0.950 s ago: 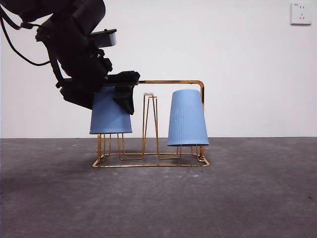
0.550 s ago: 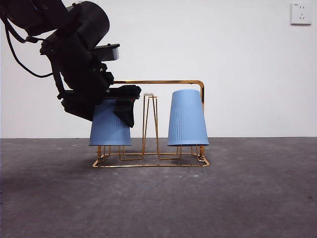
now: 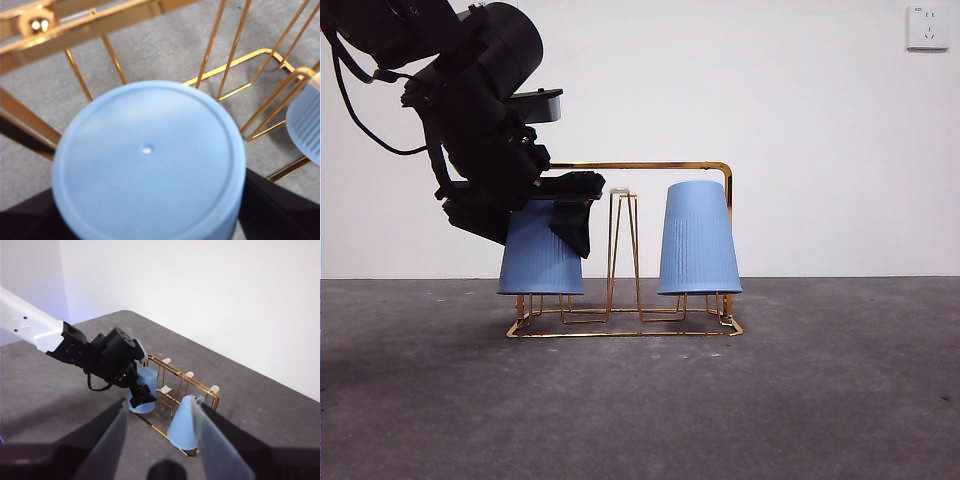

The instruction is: Pick up cup 1,put cup 1 in the cup rack,pick up cup 2,put cup 2 in the cup rack

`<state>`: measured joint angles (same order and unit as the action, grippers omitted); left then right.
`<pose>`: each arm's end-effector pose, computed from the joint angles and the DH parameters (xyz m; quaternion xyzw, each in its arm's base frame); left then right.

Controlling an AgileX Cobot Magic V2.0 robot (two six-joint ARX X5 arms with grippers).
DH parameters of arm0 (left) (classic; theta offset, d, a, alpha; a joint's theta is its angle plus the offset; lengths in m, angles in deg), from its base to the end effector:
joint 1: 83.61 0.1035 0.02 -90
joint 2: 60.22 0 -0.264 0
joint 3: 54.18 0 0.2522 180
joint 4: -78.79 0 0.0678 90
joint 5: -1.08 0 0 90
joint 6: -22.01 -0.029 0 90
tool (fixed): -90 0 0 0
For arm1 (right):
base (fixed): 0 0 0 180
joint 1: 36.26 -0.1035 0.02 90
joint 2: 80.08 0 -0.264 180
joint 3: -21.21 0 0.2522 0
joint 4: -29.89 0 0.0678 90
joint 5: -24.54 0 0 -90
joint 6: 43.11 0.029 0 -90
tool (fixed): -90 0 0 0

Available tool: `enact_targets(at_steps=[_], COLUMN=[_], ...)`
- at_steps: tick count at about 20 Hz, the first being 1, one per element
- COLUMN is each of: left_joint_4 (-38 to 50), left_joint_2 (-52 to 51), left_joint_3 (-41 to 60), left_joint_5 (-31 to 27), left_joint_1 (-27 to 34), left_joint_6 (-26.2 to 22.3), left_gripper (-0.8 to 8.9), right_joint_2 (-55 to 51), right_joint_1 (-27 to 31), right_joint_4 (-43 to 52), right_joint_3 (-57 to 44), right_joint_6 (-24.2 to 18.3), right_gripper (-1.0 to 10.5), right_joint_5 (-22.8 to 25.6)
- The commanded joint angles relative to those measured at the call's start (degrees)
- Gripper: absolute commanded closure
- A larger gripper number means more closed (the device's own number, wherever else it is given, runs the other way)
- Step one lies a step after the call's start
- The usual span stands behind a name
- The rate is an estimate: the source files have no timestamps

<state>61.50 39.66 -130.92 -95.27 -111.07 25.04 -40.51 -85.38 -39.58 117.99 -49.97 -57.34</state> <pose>0.3305 -0.1681 0.2018 0.0761 0.3350 -0.1631 0.9249 0.0341 0.0331 0.4632 -0.1068 0.0727 0.3532 0.9266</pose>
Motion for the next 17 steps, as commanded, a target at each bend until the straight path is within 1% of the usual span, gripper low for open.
enact_targets(at_steps=[1,2,3,8,10,12,17], left_joint_4=[-3.39,-3.87,-4.55,-8.98,-11.41,-13.33,-19.39], left_joint_2=[1.60,1.49,1.46,1.07,0.59,-0.72,-5.44], left_joint_3=[1.36,1.25,1.01,-0.68,-1.38,-1.42,-1.42], left_joint_5=[0.39,0.42,0.42,1.14,2.62,4.00,4.02], left_joint_1=[0.28,0.28,0.28,0.28,0.28,0.26,0.28], left_joint_6=[0.42,0.42,0.42,0.37,0.39,0.37,0.35], left_gripper=[2.84,2.54,2.47,2.47,2.47,2.47,2.47], right_joint_2=[-0.04,-0.04,-0.02,-0.04,-0.04,-0.02,-0.04], right_joint_1=[0.00,0.00,0.00,0.00,0.00,0.00,0.00], right_joint_4=[0.35,0.35,0.35,0.33,0.26,0.24,0.28], right_joint_3=[-0.26,-0.26,-0.26,-0.26,-0.26,-0.26,-0.26], right_joint_6=[0.42,0.44,0.42,0.42,0.39,0.26,-0.72], right_gripper=[7.3,7.3,7.3,7.3,7.3,7.3,7.3], right_joint_5=[0.07,0.07,0.07,0.07,0.07,0.07,0.07])
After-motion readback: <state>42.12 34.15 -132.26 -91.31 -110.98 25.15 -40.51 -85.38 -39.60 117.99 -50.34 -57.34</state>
